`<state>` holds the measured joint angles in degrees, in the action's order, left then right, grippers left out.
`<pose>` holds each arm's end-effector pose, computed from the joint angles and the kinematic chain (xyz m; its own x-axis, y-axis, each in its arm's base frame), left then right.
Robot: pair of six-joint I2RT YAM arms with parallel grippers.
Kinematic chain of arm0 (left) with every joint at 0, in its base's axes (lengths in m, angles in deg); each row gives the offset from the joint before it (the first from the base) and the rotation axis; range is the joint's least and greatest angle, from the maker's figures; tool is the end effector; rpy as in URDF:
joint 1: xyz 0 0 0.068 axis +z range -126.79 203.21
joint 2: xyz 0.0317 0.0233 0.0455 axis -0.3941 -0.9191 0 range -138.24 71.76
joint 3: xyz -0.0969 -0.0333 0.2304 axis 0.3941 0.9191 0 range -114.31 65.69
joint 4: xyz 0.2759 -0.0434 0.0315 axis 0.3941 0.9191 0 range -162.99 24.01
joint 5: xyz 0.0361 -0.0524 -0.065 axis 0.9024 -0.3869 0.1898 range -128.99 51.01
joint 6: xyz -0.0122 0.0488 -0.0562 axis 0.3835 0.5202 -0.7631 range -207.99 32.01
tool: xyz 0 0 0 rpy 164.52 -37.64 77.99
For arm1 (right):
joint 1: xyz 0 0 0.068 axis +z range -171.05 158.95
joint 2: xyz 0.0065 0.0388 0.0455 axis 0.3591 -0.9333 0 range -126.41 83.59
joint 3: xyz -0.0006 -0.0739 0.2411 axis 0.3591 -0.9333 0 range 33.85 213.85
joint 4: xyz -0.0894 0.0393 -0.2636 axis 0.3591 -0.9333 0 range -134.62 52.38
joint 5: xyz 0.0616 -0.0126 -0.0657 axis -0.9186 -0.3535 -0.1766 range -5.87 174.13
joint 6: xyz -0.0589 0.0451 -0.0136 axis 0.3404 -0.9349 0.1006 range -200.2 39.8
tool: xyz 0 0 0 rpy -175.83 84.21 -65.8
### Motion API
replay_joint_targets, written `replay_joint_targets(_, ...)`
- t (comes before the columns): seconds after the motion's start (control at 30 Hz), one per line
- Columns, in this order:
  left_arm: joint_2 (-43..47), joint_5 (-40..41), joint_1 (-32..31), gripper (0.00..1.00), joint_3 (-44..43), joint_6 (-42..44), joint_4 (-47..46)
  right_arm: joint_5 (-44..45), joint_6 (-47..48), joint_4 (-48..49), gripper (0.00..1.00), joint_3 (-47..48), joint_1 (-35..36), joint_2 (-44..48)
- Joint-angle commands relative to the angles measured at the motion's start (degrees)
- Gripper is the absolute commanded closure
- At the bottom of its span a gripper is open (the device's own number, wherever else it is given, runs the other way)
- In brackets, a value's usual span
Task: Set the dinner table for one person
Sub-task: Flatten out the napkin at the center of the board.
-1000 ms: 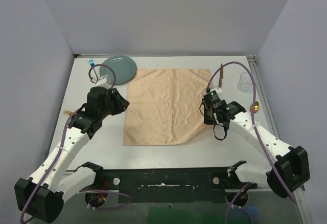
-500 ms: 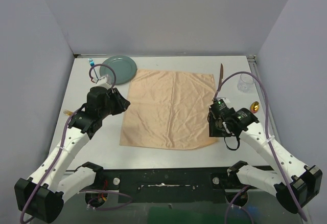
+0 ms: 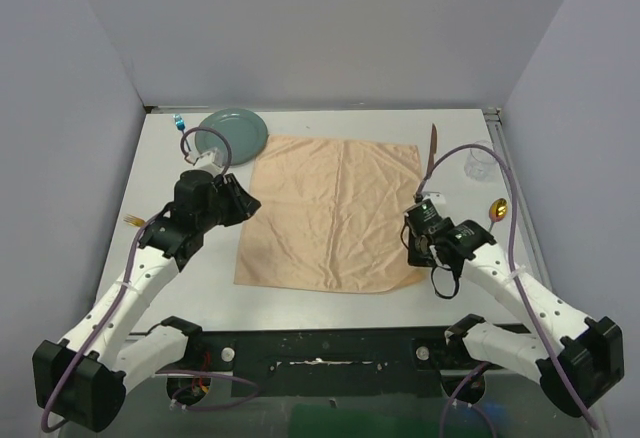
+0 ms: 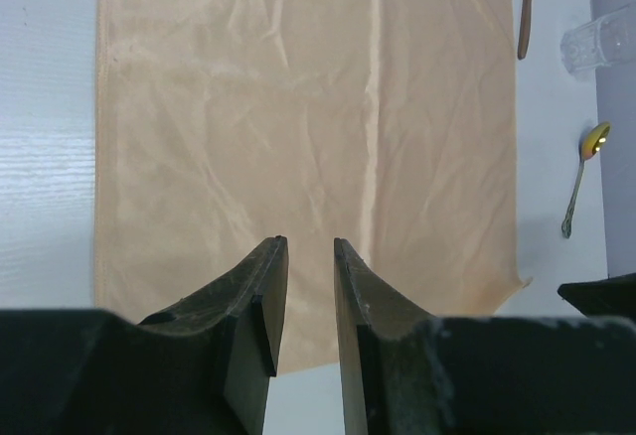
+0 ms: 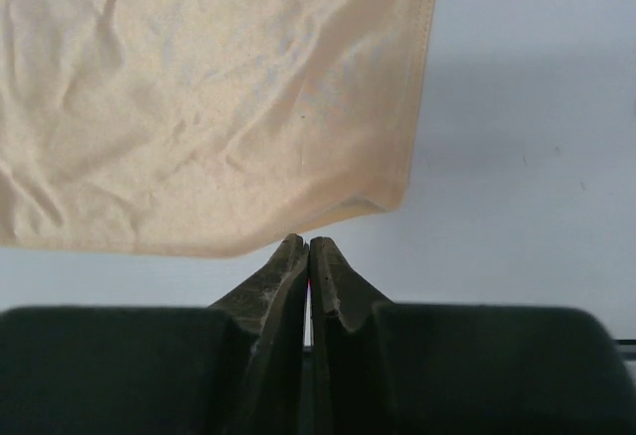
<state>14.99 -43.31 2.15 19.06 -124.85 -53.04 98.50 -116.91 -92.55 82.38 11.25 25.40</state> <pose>0.2579 -0.1044 0.2597 -0.6257 -0.4001 -0.6697 0.0546 0.8339 -0.5492 0.1965 0.1055 0.2116 -0.8677 0.1366 -0.4779 0.1136 0.9906 0.0768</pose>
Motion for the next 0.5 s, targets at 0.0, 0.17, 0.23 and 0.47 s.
replay_joint_targets(0.0,-0.24,-2.33,-0.03,0.77,-0.02,-0.37,-3.85,-0.13,-1.41,15.93,0.96,-6.49,0.21,-5.29)
replay_joint_targets(0.17,0.53,-1.88,0.05,0.77,-0.21,0.03,-3.18,0.0,-0.87,21.43,1.0,-8.39,0.74,-13.53)
replay_joint_targets(0.23,0.89,-1.8,0.05,0.77,-0.18,0.09,-3.01,0.24,-0.67,21.09,1.0,-7.65,1.41,-15.7)
replay_joint_targets(0.47,1.5,-0.59,0.23,0.77,0.14,0.57,-2.51,-0.39,-0.86,8.01,1.0,-2.47,3.63,-15.59)
